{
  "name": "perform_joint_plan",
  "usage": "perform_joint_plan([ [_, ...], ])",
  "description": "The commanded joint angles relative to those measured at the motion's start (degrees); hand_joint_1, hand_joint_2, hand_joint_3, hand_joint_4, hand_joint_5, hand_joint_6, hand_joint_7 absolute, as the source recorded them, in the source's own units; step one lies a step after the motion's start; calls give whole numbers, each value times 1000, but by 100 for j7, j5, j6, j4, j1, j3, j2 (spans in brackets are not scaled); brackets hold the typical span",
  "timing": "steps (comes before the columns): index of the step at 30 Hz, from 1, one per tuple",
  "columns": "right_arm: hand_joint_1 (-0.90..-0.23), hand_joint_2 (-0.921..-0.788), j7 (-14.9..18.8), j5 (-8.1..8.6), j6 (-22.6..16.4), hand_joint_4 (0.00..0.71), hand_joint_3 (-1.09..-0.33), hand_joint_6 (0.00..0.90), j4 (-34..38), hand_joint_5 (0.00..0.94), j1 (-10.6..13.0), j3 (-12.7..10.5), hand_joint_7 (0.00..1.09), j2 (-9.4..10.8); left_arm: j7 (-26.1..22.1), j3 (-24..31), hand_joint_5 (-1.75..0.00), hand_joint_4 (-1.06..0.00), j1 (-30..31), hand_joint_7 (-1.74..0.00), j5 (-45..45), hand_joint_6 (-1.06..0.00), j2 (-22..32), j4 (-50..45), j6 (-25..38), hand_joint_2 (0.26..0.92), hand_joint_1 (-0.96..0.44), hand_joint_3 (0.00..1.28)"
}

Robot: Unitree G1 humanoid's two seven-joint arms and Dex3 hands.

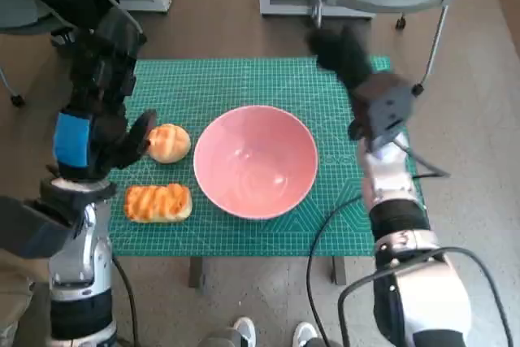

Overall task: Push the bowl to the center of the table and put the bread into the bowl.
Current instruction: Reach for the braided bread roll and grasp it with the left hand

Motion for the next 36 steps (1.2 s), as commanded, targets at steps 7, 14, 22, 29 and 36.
perform_joint_plan([
  [7,-592,-921,78,52,-770,158,-838,166,-647,0,384,68,54,-235,-130,-75,-3,-26,-232,-320,1,1,-11,326,-291,921,-590,391],
  [14,-607,-921,104,85,-1087,159,-836,164,-1151,1,593,93,56,-361,-225,-101,-4,-28,-343,-303,-28,1,-25,565,-446,921,-598,384],
  [22,-648,-921,121,162,-1270,162,-823,164,-1636,4,800,72,61,-455,-367,-117,-9,-39,-482,-310,-76,1,-48,891,-633,921,-614,371],
  [29,-648,-921,191,314,-1328,158,-823,163,-2142,1,1021,77,64,-523,-552,-111,-10,-43,-577,-312,-151,1,-46,1142,-790,921,-619,363],
  [36,-653,-921,176,346,-1199,169,-819,165,-2528,6,1166,89,68,-554,-636,-99,-8,-42,-594,-317,-222,1,-51,1181,-815,921,-618,359],
])
